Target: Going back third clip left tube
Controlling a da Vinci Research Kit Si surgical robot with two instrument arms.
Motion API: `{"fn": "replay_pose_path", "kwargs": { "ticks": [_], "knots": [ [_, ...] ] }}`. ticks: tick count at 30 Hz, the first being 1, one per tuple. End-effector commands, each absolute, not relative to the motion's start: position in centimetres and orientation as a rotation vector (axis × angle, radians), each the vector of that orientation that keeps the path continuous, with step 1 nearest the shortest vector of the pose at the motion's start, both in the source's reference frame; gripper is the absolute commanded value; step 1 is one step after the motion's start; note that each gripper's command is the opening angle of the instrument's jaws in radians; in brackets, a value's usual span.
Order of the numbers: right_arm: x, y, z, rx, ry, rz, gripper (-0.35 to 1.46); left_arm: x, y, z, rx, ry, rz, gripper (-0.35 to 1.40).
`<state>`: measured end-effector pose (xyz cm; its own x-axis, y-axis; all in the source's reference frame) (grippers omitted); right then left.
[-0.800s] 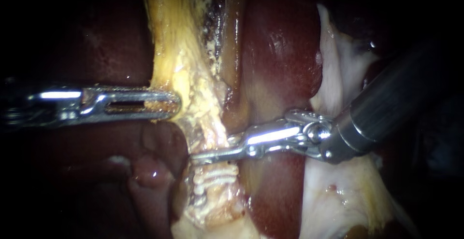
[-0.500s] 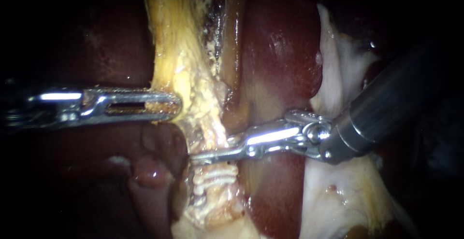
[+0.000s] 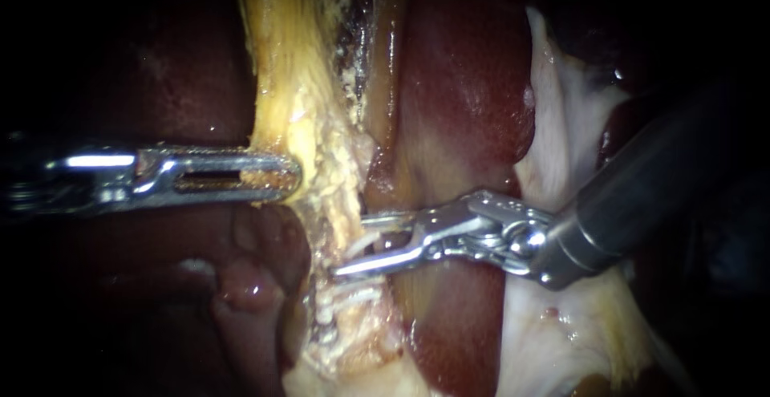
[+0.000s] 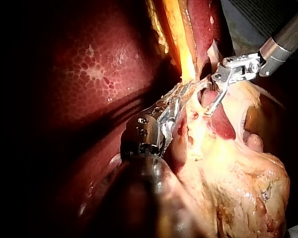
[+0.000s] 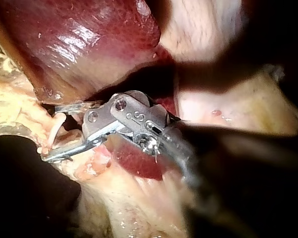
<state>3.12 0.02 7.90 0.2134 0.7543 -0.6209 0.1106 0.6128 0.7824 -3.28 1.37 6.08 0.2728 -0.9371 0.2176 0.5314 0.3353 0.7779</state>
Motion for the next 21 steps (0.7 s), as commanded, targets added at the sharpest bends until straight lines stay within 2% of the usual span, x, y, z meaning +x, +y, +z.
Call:
{"fn": "replay_pose_path", "kwargs": {
  "ticks": [1, 13, 21],
  "knots": [
    [3.09, 0.01, 7.88, 0.826, 1.308, 0.510, 0.60, -3.28, 1.37, 6.08, 0.647, -0.754, -1.086, -0.35],
    [2.86, -0.12, 7.69, 0.764, 1.362, 0.333, 0.60, -3.28, 1.36, 6.06, 0.644, -0.754, -1.088, -0.35],
    [2.75, -0.10, 7.67, 0.738, 1.376, 0.291, 0.60, -3.28, 1.36, 6.06, 0.644, -0.754, -1.088, -0.35]
  ]
}}
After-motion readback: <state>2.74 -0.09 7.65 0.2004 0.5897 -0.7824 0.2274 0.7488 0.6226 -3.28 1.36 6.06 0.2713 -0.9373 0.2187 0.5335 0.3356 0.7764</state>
